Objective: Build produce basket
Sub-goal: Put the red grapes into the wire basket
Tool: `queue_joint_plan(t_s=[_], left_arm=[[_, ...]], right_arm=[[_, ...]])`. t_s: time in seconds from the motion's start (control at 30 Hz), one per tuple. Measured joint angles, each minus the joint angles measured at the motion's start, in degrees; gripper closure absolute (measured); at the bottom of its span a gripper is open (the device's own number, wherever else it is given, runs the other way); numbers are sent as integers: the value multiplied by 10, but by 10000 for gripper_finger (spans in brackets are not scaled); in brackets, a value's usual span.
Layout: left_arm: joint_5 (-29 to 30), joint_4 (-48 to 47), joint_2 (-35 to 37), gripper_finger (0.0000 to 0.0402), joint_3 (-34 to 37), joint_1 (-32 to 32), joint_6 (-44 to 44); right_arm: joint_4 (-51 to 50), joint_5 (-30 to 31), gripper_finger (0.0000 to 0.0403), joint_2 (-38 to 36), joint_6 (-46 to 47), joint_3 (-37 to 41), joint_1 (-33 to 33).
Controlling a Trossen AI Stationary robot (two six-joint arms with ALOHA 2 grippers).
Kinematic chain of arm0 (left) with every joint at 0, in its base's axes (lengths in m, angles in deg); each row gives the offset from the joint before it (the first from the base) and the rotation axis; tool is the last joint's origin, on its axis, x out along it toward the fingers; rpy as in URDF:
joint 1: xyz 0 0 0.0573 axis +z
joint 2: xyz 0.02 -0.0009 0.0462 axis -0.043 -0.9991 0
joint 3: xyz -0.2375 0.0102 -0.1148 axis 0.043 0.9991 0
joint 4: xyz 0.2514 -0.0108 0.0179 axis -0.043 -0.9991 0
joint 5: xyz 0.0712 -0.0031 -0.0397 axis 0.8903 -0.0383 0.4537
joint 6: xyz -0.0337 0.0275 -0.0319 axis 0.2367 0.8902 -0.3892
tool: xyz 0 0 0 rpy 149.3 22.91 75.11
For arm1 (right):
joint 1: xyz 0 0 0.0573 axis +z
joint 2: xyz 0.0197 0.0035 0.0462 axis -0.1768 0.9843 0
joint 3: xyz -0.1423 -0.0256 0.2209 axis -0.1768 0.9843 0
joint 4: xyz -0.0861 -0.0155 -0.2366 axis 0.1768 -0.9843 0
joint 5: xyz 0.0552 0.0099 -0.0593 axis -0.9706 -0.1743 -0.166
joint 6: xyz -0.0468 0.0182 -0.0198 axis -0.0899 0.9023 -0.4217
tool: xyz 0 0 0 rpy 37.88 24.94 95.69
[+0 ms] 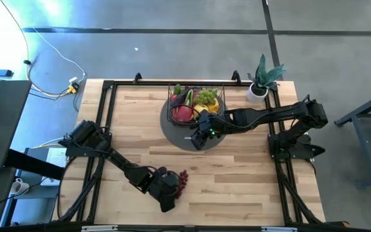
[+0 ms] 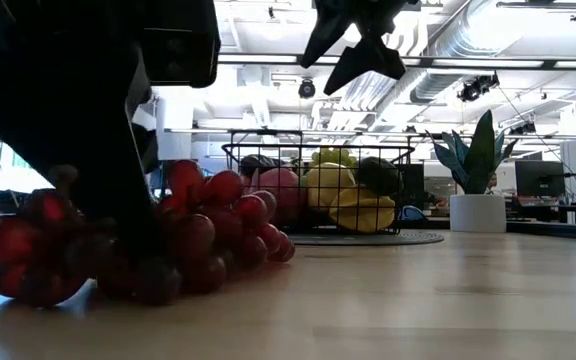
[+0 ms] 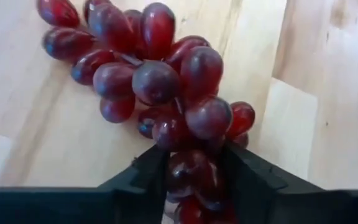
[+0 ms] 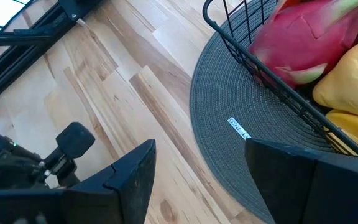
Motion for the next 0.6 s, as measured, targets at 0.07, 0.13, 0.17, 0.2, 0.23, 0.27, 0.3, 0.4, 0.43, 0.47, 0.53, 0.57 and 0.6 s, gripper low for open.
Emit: queue_joint_plan(t_s=[0.07, 0.13, 0.17, 0.2, 0.23, 0.27, 0.3, 0.4, 0.43, 0.47, 0.53, 0.57, 0.6], left_arm=[[-7, -14, 11, 284, 1, 6, 18], [-7, -20, 21, 298, 0, 13, 34], [-6, -31, 26, 305, 0, 16, 44], [-7, -42, 31, 311, 1, 20, 54], [-8, -47, 37, 317, 1, 25, 63], [-10, -50, 42, 322, 0, 30, 71], [-11, -61, 49, 328, 0, 36, 80], [-12, -81, 68, 345, 0, 51, 106], [-12, -91, 76, 351, 0, 55, 115], [-13, -101, 84, 357, 0, 60, 126], [-27, -99, 96, 368, -1, 70, 148], [-32, -105, 102, 374, -1, 73, 159], [-38, -109, 106, 380, 0, 77, 172]], right_arm=[[0, -5, 174, 0, -2, 0, 0], [0, -16, 174, 0, -7, 0, 0], [0, -22, 174, 0, -12, 0, 0], [1, -29, 174, 0, -16, 0, 0], [2, -34, 174, 0, -20, 0, 0], [2, -41, 174, 0, -25, 0, 0], [2, -50, 174, 0, -32, 0, 0], [4, -66, 174, 0, -45, 0, 1], [4, -70, 174, 0, -46, 0, 2], [5, -73, 174, 0, -48, 0, 2], [6, -73, 174, 0, -47, 0, 3], [6, -73, 174, 0, -46, 0, 3], [7, -73, 174, 0, -46, 0, 3]])
